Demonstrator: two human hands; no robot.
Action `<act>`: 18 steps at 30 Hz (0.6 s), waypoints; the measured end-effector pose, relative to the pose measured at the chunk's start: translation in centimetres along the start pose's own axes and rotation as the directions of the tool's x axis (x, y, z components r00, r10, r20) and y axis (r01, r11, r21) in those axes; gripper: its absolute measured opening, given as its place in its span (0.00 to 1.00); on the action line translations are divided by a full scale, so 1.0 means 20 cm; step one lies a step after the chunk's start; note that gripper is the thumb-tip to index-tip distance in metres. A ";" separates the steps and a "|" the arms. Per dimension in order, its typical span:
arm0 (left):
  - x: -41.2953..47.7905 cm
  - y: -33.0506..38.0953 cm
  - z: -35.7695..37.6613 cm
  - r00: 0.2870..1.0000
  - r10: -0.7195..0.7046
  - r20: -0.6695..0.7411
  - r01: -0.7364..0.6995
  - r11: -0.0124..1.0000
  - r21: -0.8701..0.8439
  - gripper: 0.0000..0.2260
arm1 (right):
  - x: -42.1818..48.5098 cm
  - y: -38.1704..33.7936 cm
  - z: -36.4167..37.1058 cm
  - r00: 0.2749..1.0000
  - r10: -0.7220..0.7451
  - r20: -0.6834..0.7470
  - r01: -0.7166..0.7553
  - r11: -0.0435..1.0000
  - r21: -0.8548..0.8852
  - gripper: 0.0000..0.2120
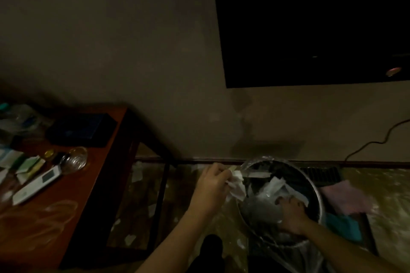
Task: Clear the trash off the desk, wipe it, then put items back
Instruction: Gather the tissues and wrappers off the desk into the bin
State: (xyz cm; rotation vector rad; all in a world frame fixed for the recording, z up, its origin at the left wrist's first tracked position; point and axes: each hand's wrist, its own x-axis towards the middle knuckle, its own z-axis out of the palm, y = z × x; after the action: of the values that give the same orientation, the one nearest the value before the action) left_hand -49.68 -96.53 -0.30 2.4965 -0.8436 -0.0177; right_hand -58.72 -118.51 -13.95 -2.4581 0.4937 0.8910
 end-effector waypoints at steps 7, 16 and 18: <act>0.23 0.29 0.13 0.955 0.274 0.112 -0.275 0.961 -0.001 0.06 | -0.26 -0.03 -0.22 0.993 -0.096 -0.061 0.106 0.975 0.194 0.42; 0.37 0.50 0.35 0.952 0.281 0.120 -0.219 0.900 -0.376 0.06 | -0.50 0.09 -0.26 0.958 0.087 -0.272 0.102 0.786 0.610 0.13; 0.37 0.42 0.45 0.920 0.266 0.287 -0.211 0.955 -0.208 0.10 | -0.51 0.07 -0.27 0.952 0.118 -0.281 0.085 0.783 0.617 0.16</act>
State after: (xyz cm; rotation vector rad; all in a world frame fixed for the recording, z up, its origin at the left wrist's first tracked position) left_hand -50.01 -110.54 -3.20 2.2423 -1.2191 -0.3966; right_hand -64.04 -120.81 -3.85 -1.9601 0.7775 0.2616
